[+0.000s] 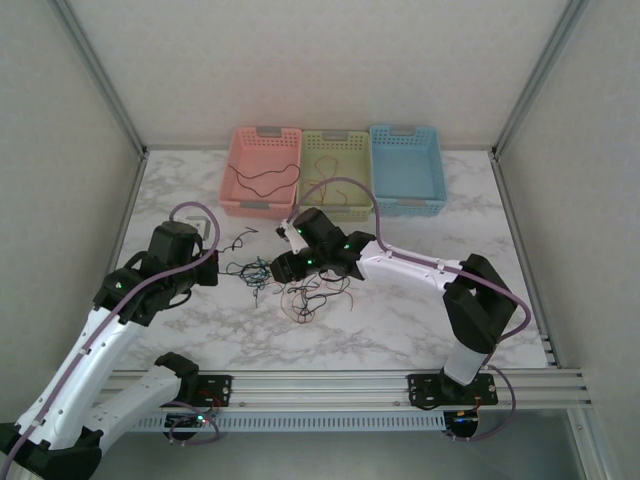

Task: Untangle the cables

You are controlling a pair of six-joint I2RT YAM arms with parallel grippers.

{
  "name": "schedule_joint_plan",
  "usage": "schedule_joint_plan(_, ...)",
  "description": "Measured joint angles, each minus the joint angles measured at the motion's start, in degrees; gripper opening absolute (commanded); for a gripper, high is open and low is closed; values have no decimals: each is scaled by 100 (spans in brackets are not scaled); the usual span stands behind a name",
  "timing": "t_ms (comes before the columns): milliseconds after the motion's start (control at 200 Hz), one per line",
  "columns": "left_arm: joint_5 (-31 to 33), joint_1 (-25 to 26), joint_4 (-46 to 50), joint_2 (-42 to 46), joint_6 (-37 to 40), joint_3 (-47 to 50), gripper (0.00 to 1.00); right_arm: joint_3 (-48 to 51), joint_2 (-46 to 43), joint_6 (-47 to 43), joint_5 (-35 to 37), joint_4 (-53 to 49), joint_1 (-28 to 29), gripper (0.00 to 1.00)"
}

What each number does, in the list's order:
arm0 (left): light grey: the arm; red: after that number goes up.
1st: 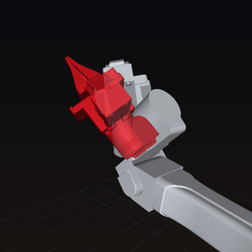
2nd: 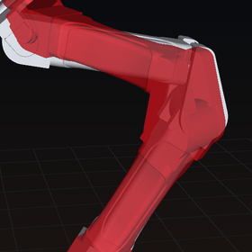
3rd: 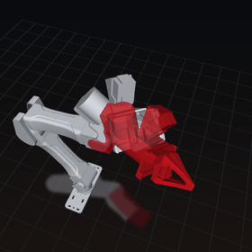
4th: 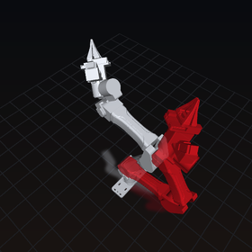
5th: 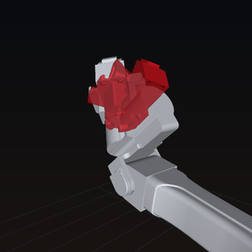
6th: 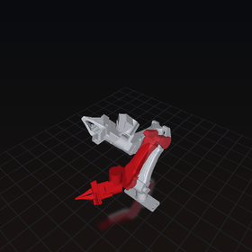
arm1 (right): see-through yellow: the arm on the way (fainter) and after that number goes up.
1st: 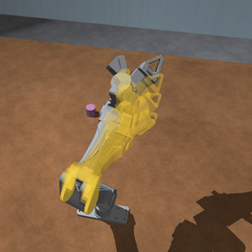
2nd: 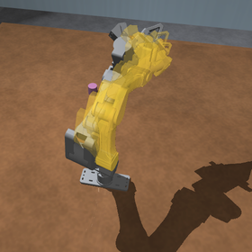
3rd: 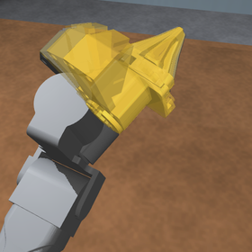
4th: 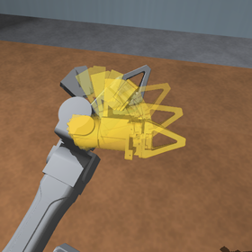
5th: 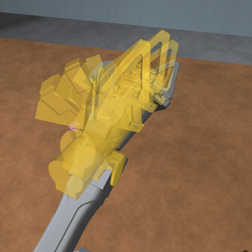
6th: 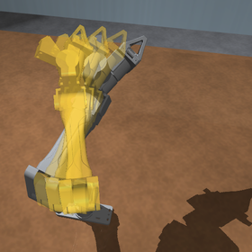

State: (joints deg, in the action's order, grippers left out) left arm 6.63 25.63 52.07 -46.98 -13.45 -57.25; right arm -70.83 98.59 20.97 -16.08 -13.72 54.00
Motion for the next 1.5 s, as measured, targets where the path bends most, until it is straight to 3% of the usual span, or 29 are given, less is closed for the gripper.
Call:
schedule_joint_plan(130, -24, 0, 0, 0, 0, 0, 0, -59, 20, -72, 72, -138, 50, 46)
schedule_joint_plan(370, -24, 0, 0, 0, 0, 0, 0, -323, 133, -190, 219, -411, 129, 36)
schedule_joint_plan(766, -24, 0, 0, 0, 0, 2, 0, -476, 138, -243, 595, -682, 131, 29)
schedule_joint_plan(996, -24, 0, 0, 0, 0, 0, 0, -588, 138, -352, 938, -866, 138, 20)
schedule_joint_plan(1286, -42, 0, 0, 0, 0, 0, 0, -632, 138, -474, 1207, -970, 140, 3)
schedule_joint_plan(1502, -37, 0, 0, 2, 0, 0, 0, -511, 22, -509, 1294, -916, 83, 0)
